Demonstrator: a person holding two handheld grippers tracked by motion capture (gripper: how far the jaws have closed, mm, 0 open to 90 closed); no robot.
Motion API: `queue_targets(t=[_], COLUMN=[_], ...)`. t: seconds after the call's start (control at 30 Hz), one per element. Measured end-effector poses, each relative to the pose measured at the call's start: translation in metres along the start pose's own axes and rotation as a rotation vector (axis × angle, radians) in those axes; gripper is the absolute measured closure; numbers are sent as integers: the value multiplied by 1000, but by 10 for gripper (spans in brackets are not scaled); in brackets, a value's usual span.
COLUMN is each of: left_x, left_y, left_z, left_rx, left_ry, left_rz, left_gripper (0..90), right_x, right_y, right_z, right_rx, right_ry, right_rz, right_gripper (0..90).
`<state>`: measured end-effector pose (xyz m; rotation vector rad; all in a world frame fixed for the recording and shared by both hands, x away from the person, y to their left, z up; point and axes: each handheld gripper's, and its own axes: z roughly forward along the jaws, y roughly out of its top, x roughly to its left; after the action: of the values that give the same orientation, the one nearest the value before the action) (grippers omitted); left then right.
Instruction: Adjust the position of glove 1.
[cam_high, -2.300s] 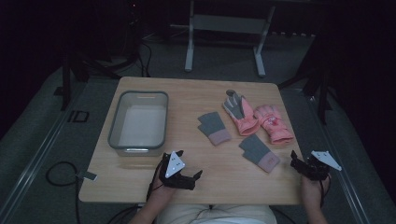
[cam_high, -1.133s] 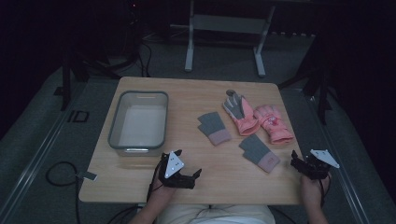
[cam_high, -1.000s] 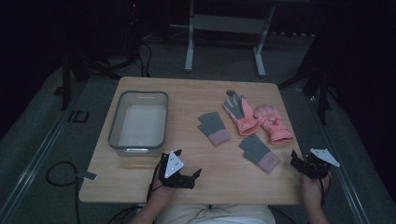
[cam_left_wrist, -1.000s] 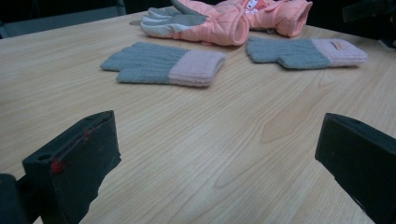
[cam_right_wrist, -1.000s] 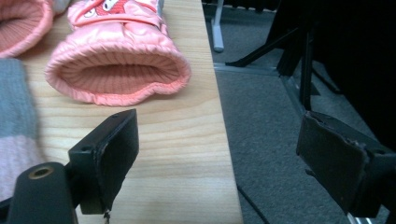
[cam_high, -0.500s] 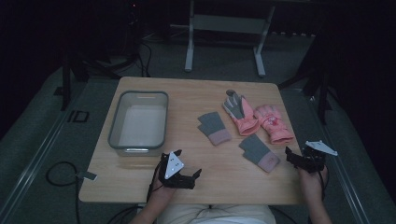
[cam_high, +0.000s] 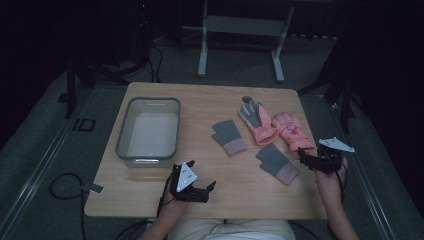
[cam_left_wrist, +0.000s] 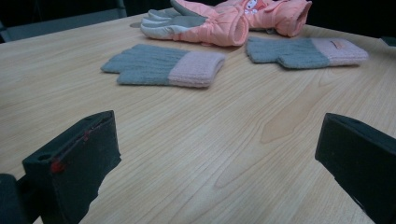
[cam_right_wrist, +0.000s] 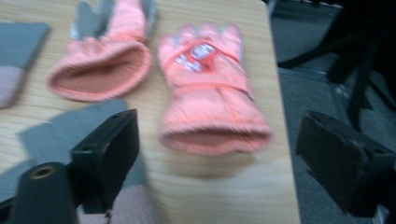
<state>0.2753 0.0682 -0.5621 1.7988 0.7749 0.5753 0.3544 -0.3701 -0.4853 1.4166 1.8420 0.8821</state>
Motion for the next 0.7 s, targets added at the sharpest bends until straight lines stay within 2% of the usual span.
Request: queue_targets(t=[0.03, 0.07, 0.13, 0.23, 0.27, 0.33, 0.4, 0.47, 0.5, 0.6, 0.63, 0.7], left_x=[0, 0, 0, 0, 1, 1, 3, 3, 2, 1, 0, 0], left_y=[0, 0, 0, 0, -1, -1, -1, -2, -2, -2, -2, -2], left_z=[0, 0, 0, -1, -1, -2, -3, -4, -4, -4, -4, -4], left_rx=[1, 1, -1, -9, -10, -10, -25, -30, -27, -23, -21, -19], left_ry=[-1, -1, 0, -2, -3, -6, -4, -4, -2, 1, 1, 4], left_rz=[0, -1, -5, -7, -7, -10, -17, -20, -11, -6, -2, 1], left_gripper=[0, 0, 0, 0, 0, 0, 0, 0, 0, 0, 0, 0], right_x=[0, 2, 5, 8, 11, 14, 18, 24, 29, 35, 42, 46], right_y=[0, 6, 10, 15, 21, 24, 29, 34, 39, 43, 48, 50], right_z=[0, 2, 3, 3, 4, 4, 4, 5, 7, 9, 10, 11], right_rx=[0, 57, 59, 49, 39, 28, 12, 5, -2, -11, -23, -31], right_ry=[0, 33, 47, 56, 63, 63, 77, 97, 138, 151, 192, 205], right_rz=[0, -10, -13, -9, 12, 19, 6, -1, 8, 8, 2, -1], right_gripper=[141, 141, 144, 138, 128, 125, 115, 114, 110, 110, 111, 119])
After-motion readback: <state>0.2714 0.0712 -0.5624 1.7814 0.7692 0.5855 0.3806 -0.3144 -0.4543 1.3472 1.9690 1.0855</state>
